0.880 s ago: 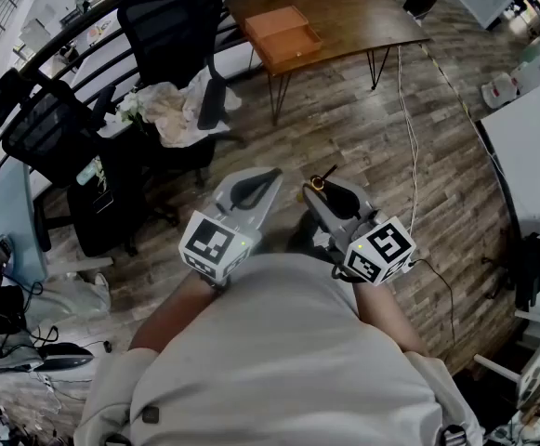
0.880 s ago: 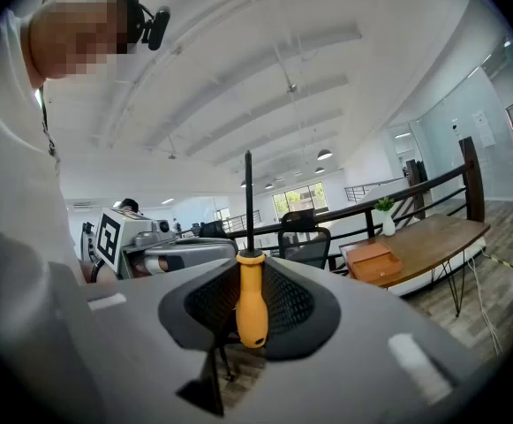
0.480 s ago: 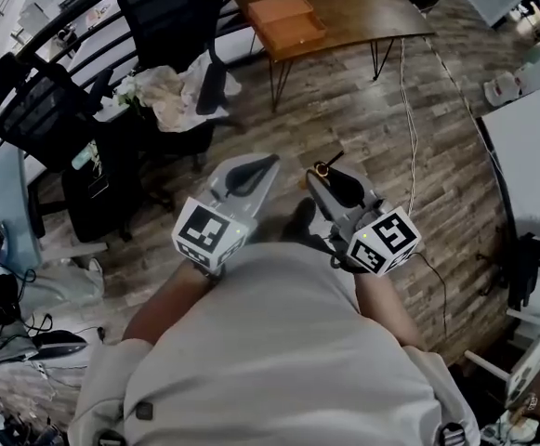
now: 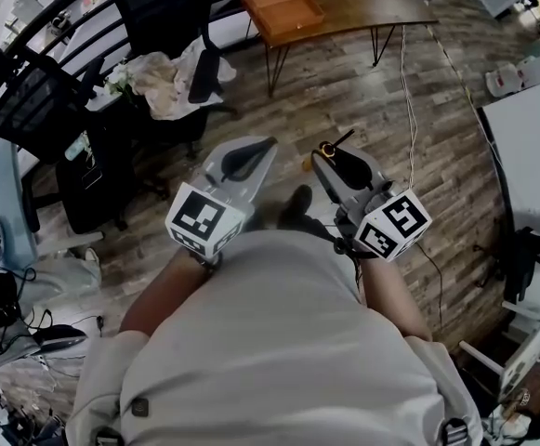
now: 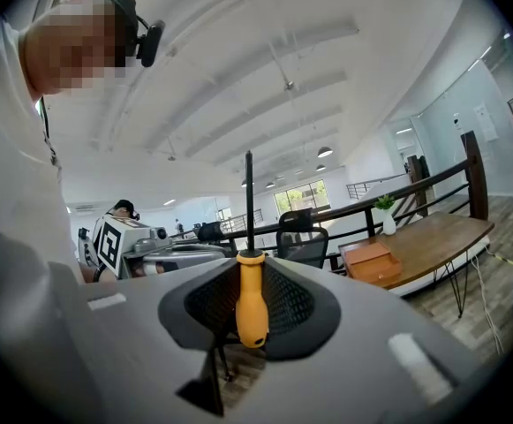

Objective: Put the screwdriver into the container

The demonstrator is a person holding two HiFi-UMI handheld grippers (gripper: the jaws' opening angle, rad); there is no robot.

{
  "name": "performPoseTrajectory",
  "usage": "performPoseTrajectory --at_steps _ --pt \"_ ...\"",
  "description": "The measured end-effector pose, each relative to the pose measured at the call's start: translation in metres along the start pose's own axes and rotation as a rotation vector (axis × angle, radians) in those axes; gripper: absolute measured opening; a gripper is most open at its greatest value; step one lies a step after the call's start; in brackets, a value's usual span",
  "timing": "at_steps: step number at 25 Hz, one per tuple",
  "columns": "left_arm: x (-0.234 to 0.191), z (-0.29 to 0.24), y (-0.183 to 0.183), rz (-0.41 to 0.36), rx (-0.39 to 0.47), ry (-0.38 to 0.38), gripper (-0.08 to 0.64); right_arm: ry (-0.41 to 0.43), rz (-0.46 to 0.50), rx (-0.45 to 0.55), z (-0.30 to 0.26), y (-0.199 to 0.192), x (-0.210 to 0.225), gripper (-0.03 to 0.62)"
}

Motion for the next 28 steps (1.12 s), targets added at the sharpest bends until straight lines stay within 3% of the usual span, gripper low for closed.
performPoseTrajectory --at_steps 9,20,28 --pt "-0.012 -0.067 -0.004 0.009 -0.024 0.007 0.003 -0.002 -0.024 -0.006 0.005 0.013 0.074 0.083" --pt "-0.02 -0.208 -0.002 0.006 -0.02 0.032 0.003 0.032 -0.031 -0.022 0.024 0.045 0.214 0.083" --pt "-0.017 -0.277 -0.009 0.012 -0.033 0.032 0.003 0.049 -0.048 -0.036 0.036 0.056 0.28 0.083"
Point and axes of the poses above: the fingertips, and each gripper's own axes: z backward along the fingers, x to its right, y out of its top, the point moved 8 cm from there along z, backward along the fingers, and after that the axes turned 7 degrees about x, right-handed, at the moved point
